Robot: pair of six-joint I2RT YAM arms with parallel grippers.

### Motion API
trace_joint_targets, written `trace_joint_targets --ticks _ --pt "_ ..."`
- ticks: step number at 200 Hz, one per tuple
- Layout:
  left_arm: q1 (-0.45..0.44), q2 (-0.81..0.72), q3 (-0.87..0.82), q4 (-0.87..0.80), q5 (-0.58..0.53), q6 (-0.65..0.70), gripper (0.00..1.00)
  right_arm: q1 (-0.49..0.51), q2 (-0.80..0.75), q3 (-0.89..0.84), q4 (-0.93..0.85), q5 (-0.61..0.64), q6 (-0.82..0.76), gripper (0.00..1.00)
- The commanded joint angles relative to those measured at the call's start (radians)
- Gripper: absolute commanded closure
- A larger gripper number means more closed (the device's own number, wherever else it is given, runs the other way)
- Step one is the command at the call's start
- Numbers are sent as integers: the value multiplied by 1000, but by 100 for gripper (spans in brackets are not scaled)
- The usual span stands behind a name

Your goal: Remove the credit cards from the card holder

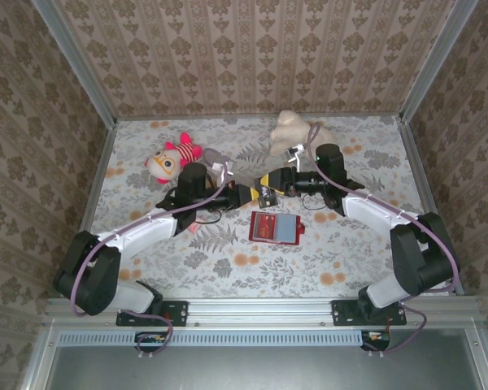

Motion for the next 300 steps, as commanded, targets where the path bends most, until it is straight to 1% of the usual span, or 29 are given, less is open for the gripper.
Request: trace_joint_targets --ticks 1,16,23,31,39,62,70,92,99,115,120,125,145,160,171,179,188,198,210,213,225,233,243,252,264,277,300 --pt "16 -24 -39 108 35 -52 100 -6 -38 -19 105 -81 34 67" --pt "21 -14 -56 168 39 -93 100 -5 -47 -16 93 -86 28 84" --pt "23 -12 -64 198 39 -116 100 -6 -50 -14 84 -86 29 90" --pt "22 -10 -72 229 36 -139 100 -5 -52 -11 83 -84 39 94" --pt "22 -7 -76 248 31 -161 100 -4 -57 -11 82 -74 50 95" --pt "16 -9 -98 334 0 -230 74 11 -73 -8 82 -24 90 97" --pt "12 -10 -105 363 -18 -247 67 18 -80 -9 91 3 113 97" --pt "-2 -15 -127 416 -88 -281 61 45 -78 -23 161 70 211 96" --pt "-7 -15 -132 433 -109 -287 60 56 -74 -28 190 88 244 96" --pt "-10 -15 -137 470 -111 -298 63 78 -68 -39 236 115 292 95" --pt "-10 -14 -141 485 -111 -304 65 80 -70 -42 242 125 298 95" --pt "-9 -15 -145 503 -142 -309 67 82 -72 -45 242 131 302 95" --pt "-7 -11 -157 551 -144 -325 74 84 -78 -57 247 136 315 95" --pt "-6 -12 -158 563 -140 -327 86 84 -82 -61 241 136 324 92" --pt "-5 -13 -158 564 -136 -323 95 81 -86 -60 214 139 323 86" --pt "-1 -15 -160 563 -132 -322 100 76 -90 -57 178 143 323 74" --pt "7 -17 -163 557 -129 -318 100 69 -96 -54 132 148 317 59" --pt "21 -24 -169 534 -125 -309 100 61 -108 -53 74 163 298 47" --pt "39 -37 -173 474 -125 -284 100 52 -112 -50 -22 195 252 36" --pt "42 -41 -171 455 -125 -277 100 49 -141 -48 -48 204 238 34" --pt "54 -62 -153 296 -125 -214 100 41 -164 -45 -171 247 184 26" --pt "60 -80 -123 138 -131 -142 100 33 -172 -47 -228 274 157 23" --pt "62 -105 -62 -108 -170 -18 100 21 -175 -54 -280 301 130 20" --pt "61 -119 2 -320 -232 95 100 13 -175 -61 -320 322 105 19" --pt "63 -127 81 -540 -324 234 100 10 -167 -65 -375 350 69 18" --pt "69 -125 151 -697 -410 343 100 7 -155 -69 -419 377 41 17" --pt "89 -103 253 -872 -532 474 100 6 -126 -67 -483 422 27 17"
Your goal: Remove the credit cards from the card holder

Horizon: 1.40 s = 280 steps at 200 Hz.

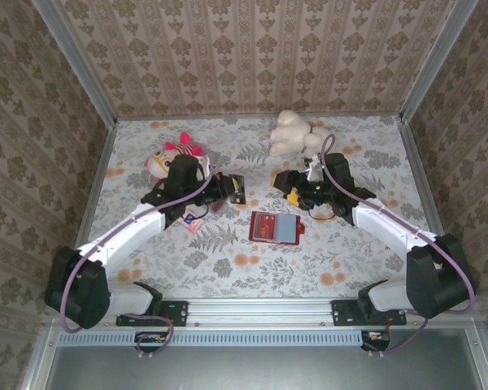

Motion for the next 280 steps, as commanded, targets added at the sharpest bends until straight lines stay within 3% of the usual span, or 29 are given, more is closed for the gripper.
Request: trace_joint_targets --ticks 1,40,83,136,227,280 --pt "24 -7 100 -386 -190 270 100 -5 28 -10 -144 82 -61 17" --pt "37 59 237 -551 -407 427 100 -3 79 11 -262 169 -67 19" --pt "74 136 309 -593 -513 664 100 3 80 6 -278 203 -82 19" --pt "234 250 352 -554 -339 830 100 39 108 7 -247 203 -81 18" --pt "242 464 566 -594 -302 978 100 57 109 -3 -207 198 -39 17" --pt "242 513 601 -606 -269 1014 100 61 102 -16 -188 188 -27 17"
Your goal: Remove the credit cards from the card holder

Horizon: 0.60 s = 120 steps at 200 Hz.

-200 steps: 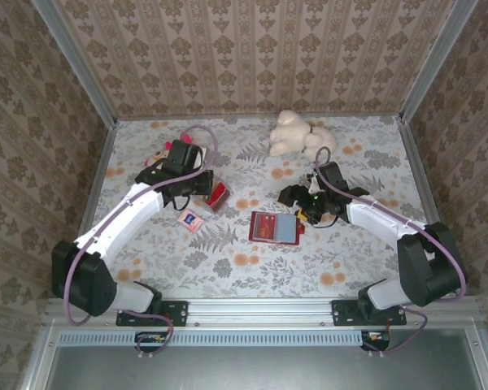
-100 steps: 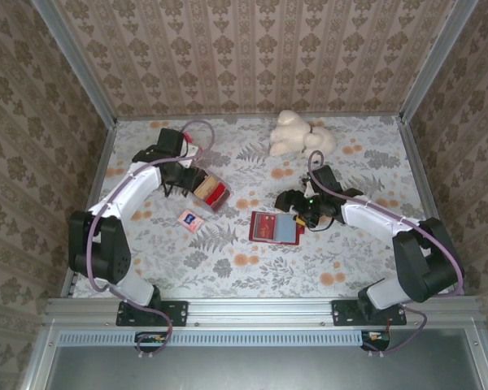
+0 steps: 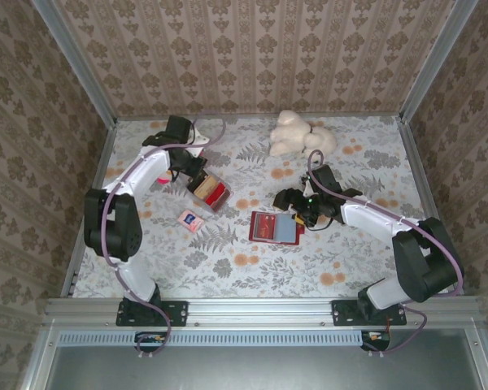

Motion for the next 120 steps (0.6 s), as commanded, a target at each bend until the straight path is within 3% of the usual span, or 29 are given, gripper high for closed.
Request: trace_joint_targets --ticks 1,88,120 --pt "3 2 30 -33 19 43 100 8 -11 -14 19 -1 22 17" --pt "-21 68 58 -115 -71 102 100 27 -8 -23 38 10 23 16" --pt "-32 74 66 -122 -89 109 90 29 -14 -20 33 10 21 16"
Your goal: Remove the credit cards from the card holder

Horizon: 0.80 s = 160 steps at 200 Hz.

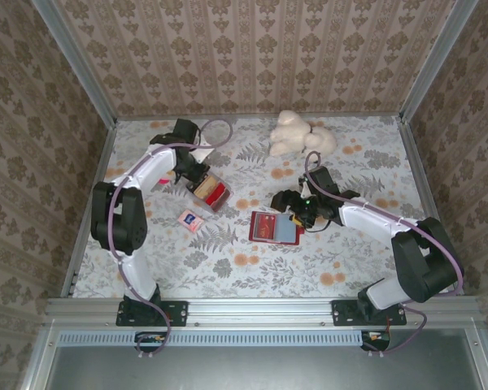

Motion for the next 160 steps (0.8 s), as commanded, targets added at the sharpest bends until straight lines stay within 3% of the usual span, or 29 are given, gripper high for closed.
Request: trace_joint_targets --ticks 1,41,83,137,160 --pt "-6 8 38 -42 -37 35 90 6 -13 -9 8 9 16 16" --pt "-8 -18 71 -66 12 14 69 16 -22 -4 22 -7 1 18" --pt "-8 -81 98 -72 -11 -66 61 28 -31 8 -6 21 -14 20" --pt "-21 -228 13 -33 6 -392 50 113 -3 85 -142 151 -85 29" --pt "-59 -297 -70 21 32 -502 49 142 34 113 -178 195 -108 38"
